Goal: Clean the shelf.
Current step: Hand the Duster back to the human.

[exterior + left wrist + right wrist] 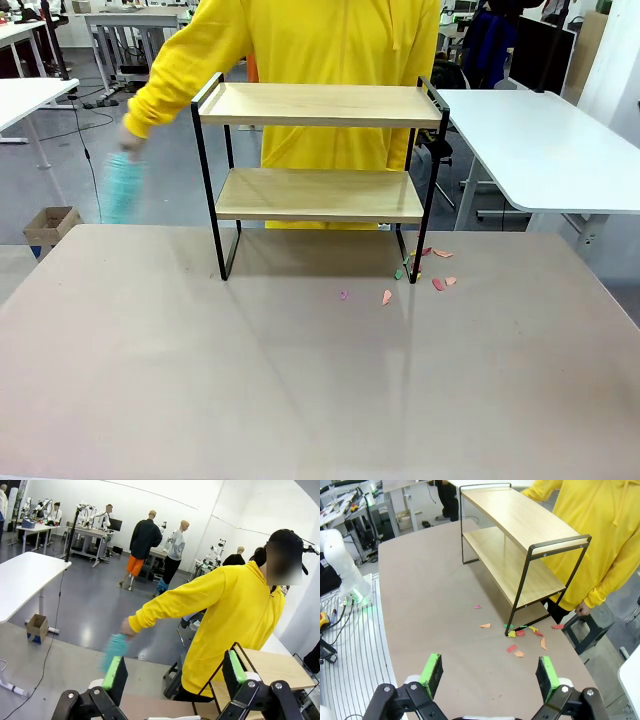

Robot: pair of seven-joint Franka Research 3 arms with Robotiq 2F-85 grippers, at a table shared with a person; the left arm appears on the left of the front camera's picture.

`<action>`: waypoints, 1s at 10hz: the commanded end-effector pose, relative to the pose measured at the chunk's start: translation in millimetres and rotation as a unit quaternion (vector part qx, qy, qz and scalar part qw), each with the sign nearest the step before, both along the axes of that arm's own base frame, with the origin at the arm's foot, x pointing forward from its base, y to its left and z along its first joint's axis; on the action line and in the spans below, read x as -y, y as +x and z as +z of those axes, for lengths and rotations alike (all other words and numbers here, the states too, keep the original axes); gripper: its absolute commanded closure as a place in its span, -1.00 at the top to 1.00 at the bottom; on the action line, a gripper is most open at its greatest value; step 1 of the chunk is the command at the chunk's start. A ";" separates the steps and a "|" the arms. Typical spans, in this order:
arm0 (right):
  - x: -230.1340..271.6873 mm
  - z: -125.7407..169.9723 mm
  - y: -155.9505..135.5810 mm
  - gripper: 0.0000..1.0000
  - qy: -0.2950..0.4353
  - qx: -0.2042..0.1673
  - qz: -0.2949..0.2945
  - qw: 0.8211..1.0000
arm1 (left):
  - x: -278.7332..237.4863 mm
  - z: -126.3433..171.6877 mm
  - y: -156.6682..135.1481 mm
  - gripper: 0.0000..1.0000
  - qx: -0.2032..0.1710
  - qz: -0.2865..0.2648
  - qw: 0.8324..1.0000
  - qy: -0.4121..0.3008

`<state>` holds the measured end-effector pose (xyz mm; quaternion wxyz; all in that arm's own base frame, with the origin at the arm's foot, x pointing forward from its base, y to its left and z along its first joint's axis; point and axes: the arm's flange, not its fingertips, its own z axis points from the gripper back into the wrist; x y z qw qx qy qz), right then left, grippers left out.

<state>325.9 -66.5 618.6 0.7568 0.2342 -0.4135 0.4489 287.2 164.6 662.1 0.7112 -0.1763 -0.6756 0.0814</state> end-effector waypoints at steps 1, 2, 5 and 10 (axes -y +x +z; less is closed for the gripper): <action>0.5 2.2 1.5 1.00 0.007 0.005 0.003 1.000 | 1.0 -0.7 -0.9 1.00 0.001 0.003 1.000 0.001; 0.5 2.2 1.5 1.00 0.007 0.005 0.003 1.000 | 1.0 -0.7 -0.9 1.00 0.001 0.003 1.000 0.001; 0.5 2.2 1.5 1.00 0.007 0.005 0.003 1.000 | 1.0 -0.7 -0.9 1.00 0.001 0.003 1.000 0.001; 0.5 2.2 1.5 1.00 0.007 0.005 0.003 1.000 | 1.0 -0.7 -0.9 1.00 0.001 0.003 1.000 0.001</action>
